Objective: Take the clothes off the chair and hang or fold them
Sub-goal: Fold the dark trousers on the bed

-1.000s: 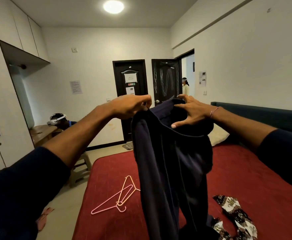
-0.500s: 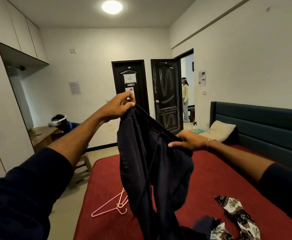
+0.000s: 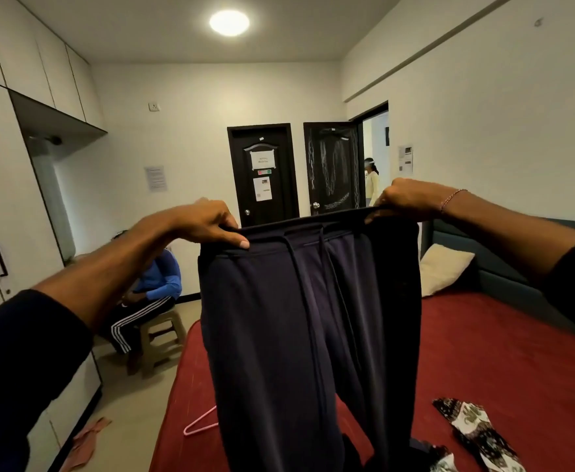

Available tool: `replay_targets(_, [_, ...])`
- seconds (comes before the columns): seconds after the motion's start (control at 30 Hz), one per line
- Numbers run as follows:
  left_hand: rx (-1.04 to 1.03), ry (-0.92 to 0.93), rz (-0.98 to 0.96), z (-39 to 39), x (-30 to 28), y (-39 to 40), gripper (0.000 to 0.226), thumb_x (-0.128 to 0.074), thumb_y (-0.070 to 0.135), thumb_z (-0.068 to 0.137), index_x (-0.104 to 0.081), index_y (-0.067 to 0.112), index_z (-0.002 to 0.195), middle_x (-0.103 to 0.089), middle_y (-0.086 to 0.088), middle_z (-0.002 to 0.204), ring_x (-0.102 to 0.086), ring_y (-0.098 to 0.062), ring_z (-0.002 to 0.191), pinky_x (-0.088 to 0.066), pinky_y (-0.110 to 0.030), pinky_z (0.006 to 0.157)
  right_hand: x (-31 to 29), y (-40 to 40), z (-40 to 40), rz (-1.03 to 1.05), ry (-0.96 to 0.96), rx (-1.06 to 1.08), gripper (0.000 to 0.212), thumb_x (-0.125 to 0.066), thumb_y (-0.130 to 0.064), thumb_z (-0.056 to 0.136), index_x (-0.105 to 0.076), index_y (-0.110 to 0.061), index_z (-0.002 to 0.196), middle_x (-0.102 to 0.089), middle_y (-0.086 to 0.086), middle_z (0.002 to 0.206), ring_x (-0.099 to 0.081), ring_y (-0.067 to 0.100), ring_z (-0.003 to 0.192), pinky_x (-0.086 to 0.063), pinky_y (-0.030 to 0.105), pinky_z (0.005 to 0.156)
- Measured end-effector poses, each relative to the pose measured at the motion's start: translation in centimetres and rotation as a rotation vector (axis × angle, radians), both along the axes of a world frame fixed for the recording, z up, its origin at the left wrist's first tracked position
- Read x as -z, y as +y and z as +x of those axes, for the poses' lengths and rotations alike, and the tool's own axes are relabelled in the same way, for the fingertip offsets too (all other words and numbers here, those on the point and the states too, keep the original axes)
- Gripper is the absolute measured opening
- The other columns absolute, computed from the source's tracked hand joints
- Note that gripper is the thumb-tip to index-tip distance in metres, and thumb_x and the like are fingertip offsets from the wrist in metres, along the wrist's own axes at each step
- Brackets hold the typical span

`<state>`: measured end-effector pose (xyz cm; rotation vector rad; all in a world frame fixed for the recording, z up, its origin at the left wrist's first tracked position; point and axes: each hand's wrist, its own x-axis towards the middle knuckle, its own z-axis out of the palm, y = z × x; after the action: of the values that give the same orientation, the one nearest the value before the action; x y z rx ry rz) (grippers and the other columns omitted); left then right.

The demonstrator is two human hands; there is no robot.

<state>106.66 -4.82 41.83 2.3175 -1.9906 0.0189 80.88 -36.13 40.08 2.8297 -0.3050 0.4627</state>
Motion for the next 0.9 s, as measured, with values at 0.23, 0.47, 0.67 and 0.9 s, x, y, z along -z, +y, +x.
replay_targets(0.23, [-0.081,-0.233,-0.161,1.4,-5.0,-0.3,0.061,-0.046,0.092,0.064,-0.062,0.035,0.052,-0.044,0.012,0.045,-0.04,-0.007,0.045,-0.033,-0.028,0.061,-3.4,0.3,-0.1,-0.211,-0.224,0.23,0.053,-0.048,-0.055,0.098,-0.069,-0.013,0.123,-0.048,0.005,0.075,-0.061,0.031,0.078,-0.037,0.03,0.064])
replay_targets(0.47, [0.016,0.325,-0.278,-1.1,-6.2,-0.2,0.034,-0.073,0.043,0.079,-0.067,0.02,0.054,-0.064,0.001,0.061,-0.057,-0.009,0.062,-0.042,-0.02,0.061,-6.1,-0.1,0.2,-0.202,-0.381,0.299,0.046,-0.05,-0.047,0.101,-0.065,-0.012,0.127,-0.049,0.013,0.082,-0.059,0.036,0.08,-0.041,0.035,0.065])
replay_targets(0.67, [-0.317,-0.63,-0.652,0.5,-8.9,-0.7,0.062,-0.052,0.081,0.075,-0.075,0.025,0.09,-0.052,0.002,0.055,-0.054,-0.023,0.061,-0.036,-0.031,0.064,-8.2,-0.1,0.2,-0.252,-0.495,0.258,0.054,-0.048,-0.054,0.097,-0.069,-0.008,0.119,-0.064,0.024,0.092,-0.062,0.043,0.085,-0.046,0.039,0.066])
replay_targets(0.9, [-0.542,-0.889,-0.762,-0.5,-12.7,-0.5,0.072,-0.045,0.085,0.076,-0.076,0.022,0.088,-0.047,-0.003,0.053,-0.05,-0.026,0.059,-0.031,-0.038,0.072,-12.7,1.2,0.3,-0.23,-0.653,0.257,0.054,-0.058,-0.053,0.094,-0.065,-0.002,0.11,-0.059,0.033,0.094,-0.059,0.05,0.086,-0.041,0.043,0.065])
